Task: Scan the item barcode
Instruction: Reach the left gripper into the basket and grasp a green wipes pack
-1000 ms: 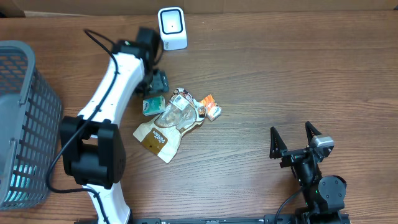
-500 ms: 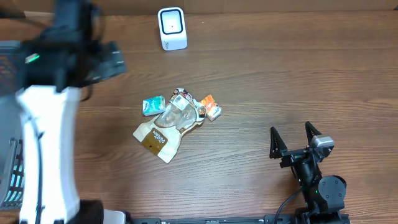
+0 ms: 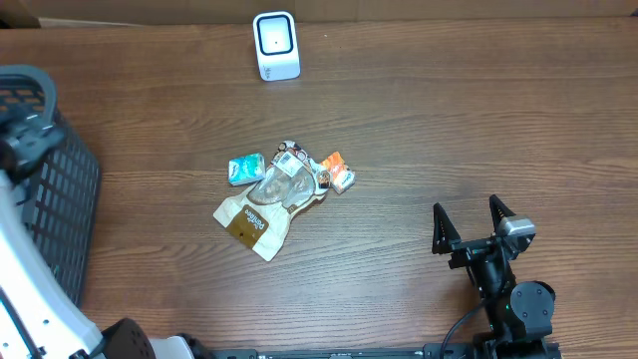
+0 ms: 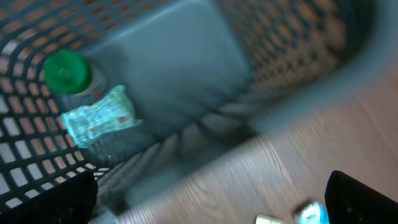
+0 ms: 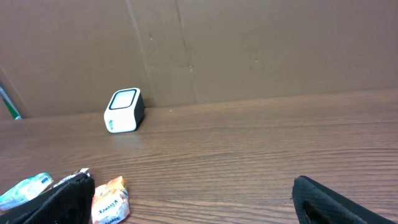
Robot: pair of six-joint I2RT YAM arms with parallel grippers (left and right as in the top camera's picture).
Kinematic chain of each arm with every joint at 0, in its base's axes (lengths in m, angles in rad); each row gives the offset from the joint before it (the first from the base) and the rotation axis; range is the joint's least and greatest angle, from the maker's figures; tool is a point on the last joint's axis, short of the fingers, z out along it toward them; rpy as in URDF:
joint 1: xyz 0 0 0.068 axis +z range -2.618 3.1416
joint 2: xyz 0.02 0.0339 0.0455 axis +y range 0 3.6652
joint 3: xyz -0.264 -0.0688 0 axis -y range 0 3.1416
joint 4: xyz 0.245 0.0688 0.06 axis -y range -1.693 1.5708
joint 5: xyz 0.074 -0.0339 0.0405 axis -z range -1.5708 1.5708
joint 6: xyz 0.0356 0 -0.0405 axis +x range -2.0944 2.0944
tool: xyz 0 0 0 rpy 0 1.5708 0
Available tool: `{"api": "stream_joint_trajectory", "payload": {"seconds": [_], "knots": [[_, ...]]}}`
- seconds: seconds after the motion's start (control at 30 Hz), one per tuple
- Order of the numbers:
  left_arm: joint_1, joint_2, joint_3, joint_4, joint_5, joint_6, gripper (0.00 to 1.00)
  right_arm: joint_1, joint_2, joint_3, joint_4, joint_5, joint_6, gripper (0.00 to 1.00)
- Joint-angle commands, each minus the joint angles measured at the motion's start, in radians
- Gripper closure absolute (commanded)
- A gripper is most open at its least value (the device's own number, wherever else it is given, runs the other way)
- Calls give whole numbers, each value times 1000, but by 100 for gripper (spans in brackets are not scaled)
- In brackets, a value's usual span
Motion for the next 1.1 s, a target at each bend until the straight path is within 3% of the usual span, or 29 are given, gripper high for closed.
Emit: {"api": "stream_joint_trajectory", "payload": {"seconds": [0.0,0.3,0.4,0.57,1.07], "knots": [[150,4,-45,33,91,-4,0,-3,-7,-11,3,10,8,0],[405,16,-372,228,121,13,4,-3,-7,-11,3,10,8,0],[435,18,-477,313,118,33,5,-3,-7,-11,3,10,8,0],[435,39,-626,464,61,165,5,-3,-7,-11,3,10,8,0],[435,257,-657,464,-60,134,12,-3,-7,-11,3,10,8,0]]}}
